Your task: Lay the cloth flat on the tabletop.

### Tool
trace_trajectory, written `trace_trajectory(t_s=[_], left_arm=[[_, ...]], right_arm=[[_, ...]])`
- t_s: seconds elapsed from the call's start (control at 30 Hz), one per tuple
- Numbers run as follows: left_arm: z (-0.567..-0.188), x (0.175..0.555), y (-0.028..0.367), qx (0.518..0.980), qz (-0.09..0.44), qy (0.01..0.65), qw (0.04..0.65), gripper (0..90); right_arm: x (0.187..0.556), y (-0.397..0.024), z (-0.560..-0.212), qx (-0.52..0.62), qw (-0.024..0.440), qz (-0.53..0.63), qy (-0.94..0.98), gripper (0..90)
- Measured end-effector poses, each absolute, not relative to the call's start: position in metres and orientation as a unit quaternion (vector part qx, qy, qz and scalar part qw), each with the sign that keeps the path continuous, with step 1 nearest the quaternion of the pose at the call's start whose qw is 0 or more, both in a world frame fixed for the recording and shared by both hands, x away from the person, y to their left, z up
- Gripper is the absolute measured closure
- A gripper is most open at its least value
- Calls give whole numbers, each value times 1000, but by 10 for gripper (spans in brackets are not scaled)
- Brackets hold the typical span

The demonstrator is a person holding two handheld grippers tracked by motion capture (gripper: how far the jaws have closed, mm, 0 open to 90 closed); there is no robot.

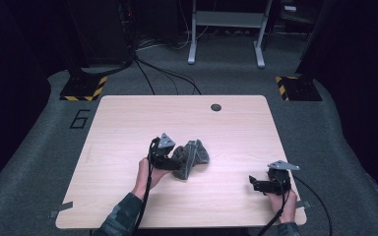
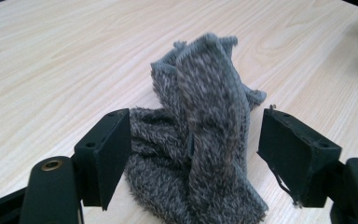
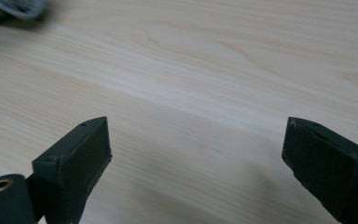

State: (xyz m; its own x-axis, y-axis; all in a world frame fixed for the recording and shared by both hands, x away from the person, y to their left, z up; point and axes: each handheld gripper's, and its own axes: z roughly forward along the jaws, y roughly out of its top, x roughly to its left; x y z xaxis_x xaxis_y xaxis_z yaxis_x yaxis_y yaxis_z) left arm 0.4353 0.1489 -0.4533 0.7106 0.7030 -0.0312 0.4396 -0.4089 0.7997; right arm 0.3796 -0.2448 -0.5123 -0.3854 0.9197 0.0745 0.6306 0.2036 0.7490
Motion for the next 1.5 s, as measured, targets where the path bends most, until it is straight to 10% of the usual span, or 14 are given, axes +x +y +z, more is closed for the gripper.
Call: trace_trajectory(t_s=[0.6,1.5], left_arm=[[-427,457,133,821,157,371,405,379],[-437,468,128,833,101,363,406,813]], right_arm=[[433,-112,-458,400,153,424,798,273],[475,-65,-454,384,91,425,815,711]])
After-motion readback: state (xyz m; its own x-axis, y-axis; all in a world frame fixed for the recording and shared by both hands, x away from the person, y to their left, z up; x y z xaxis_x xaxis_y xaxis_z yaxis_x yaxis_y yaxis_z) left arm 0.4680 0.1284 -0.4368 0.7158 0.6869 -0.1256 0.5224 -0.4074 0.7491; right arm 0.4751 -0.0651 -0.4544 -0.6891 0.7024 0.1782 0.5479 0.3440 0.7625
